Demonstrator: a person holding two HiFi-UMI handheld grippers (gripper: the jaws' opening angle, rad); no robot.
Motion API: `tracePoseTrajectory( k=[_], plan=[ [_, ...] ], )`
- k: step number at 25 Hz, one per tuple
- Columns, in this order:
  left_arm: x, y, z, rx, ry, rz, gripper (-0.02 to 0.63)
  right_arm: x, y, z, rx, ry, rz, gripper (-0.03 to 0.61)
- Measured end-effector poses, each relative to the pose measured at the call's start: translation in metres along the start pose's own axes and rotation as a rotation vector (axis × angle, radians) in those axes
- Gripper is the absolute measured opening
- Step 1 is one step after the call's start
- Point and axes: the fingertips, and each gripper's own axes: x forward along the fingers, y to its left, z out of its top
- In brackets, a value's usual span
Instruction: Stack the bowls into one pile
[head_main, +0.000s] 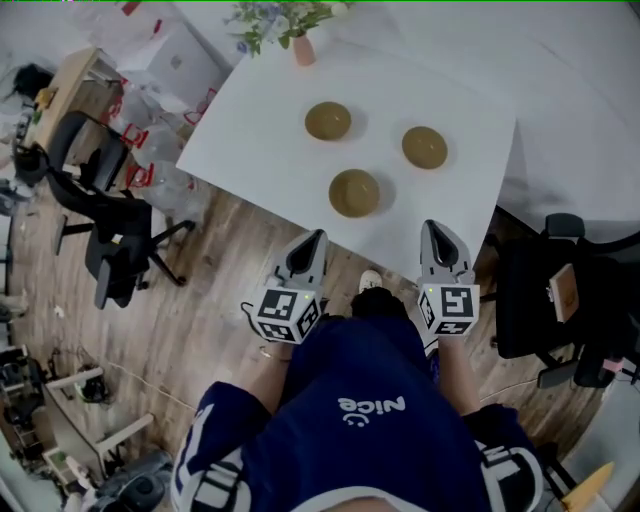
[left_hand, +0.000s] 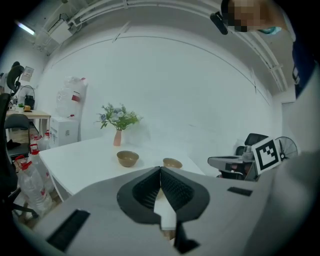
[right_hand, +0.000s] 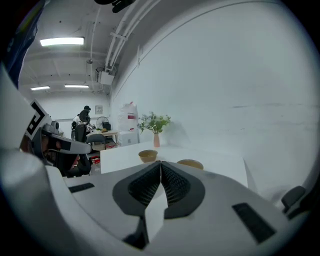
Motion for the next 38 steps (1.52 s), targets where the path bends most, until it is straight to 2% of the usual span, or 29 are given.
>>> tracePoseTrajectory(
  k=[6,12,19,24,38],
  plan=[
    [0.022,-0.014,-0.003,0.002,0.019,0.034,0.017,0.016,-0.023,0.002,0.005,-0.001,0.034,0.023],
    [0.034,-0.011,-0.001,-0.009,0.036,0.052,0.017,0.023,-0.027,0.002,0.023,0.007,0.049,0.021],
    [0.051,-0.006,0.005,-0.011,0.037,0.026,0.017,0.032,-0.027,0.005,0.025,0.008,0.034,0.022],
    [0.066,0.010,0.019,-0.013,0.035,0.004,0.017,0.045,-0.019,0.015,0.014,0.013,0.029,0.021],
    [0.107,0.075,0.050,0.008,0.067,-0.059,0.017,0.111,0.004,0.054,-0.019,0.004,-0.059,0.021]
  ],
)
